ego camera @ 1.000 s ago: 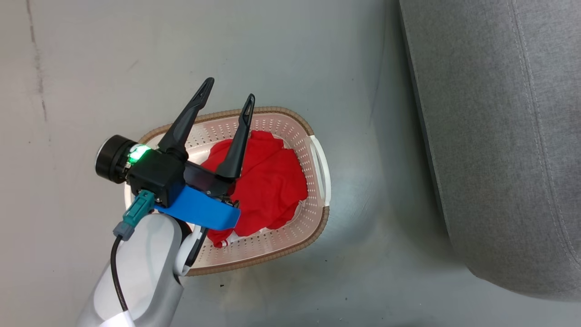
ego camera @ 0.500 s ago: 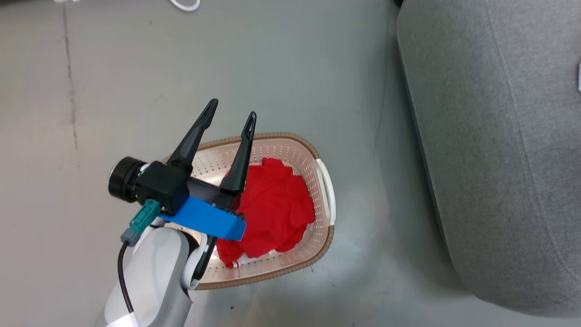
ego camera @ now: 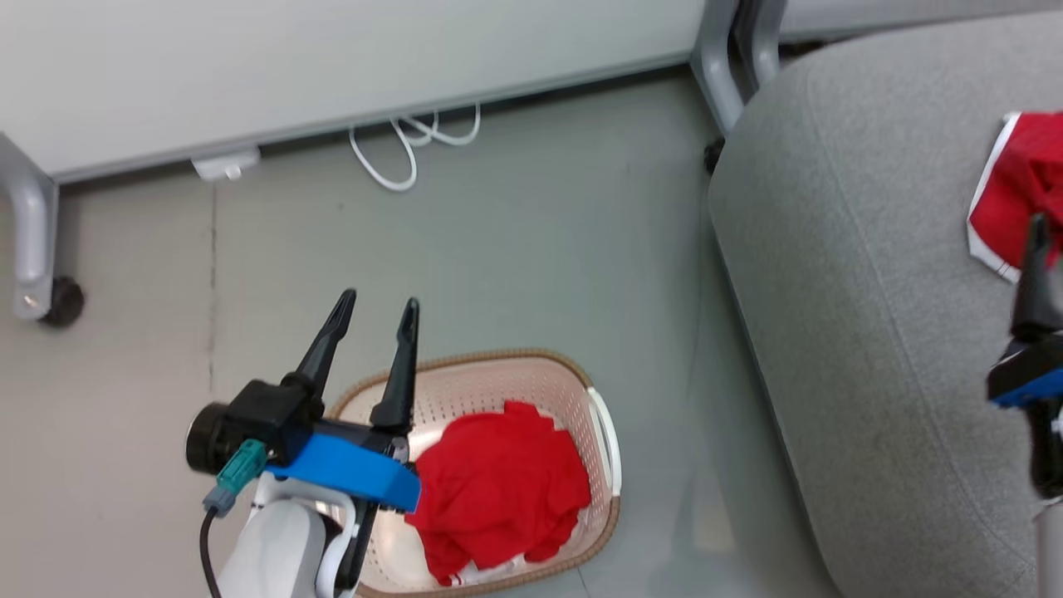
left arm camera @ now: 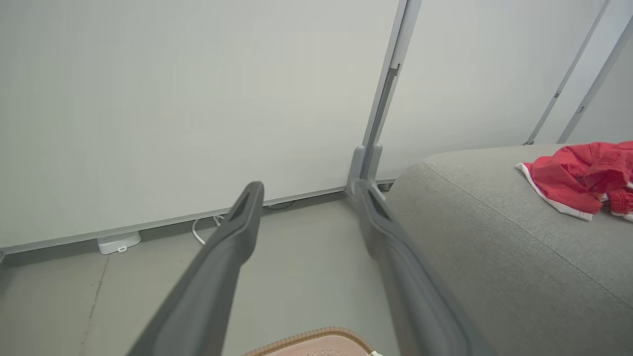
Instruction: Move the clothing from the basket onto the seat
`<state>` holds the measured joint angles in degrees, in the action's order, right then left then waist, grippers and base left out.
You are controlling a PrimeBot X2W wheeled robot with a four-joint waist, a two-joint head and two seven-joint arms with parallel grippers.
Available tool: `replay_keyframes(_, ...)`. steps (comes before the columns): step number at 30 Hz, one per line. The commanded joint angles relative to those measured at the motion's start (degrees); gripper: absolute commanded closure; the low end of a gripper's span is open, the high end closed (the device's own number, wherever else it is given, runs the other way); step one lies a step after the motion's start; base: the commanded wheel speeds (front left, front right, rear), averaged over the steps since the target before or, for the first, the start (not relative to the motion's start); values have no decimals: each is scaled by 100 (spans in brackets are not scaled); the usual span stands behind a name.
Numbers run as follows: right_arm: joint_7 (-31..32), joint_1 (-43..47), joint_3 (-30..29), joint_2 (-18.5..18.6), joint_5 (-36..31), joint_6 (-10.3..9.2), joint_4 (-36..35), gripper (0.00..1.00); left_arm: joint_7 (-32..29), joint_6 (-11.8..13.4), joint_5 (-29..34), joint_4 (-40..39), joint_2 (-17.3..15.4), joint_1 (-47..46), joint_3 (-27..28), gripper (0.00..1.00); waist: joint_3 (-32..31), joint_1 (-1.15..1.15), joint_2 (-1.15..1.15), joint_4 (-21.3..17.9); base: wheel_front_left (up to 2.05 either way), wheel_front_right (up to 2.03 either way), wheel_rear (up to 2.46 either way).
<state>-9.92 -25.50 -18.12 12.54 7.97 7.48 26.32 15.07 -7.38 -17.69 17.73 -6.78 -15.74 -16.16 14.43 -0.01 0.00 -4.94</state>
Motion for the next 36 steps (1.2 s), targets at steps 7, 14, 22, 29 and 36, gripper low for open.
replay_keyframes(7,-59,773,398,-350,30,3,-491,0,16,-17,-15,137,71,443,363,0,-730,1,0,232,0,0,0)
replay_keyframes(14,-139,1475,827,-592,-1,2,-985,0,15,-17,-3,241,111,686,610,0,-974,1,0,517,0,0,0)
replay_keyframes(22,-207,2229,1022,-858,-137,2,-1626,0,15,-17,52,367,155,978,1006,0,-1194,1,0,818,0,0,0)
replay_keyframes(29,-119,2484,1207,-945,-238,2,-1771,0,15,-17,82,408,208,1164,1198,0,-1360,1,0,878,0,0,0)
replay_keyframes(36,-45,2594,1392,-966,-118,3,-1705,0,15,-17,127,434,230,1211,1275,0,-1411,1,0,925,0,0,0)
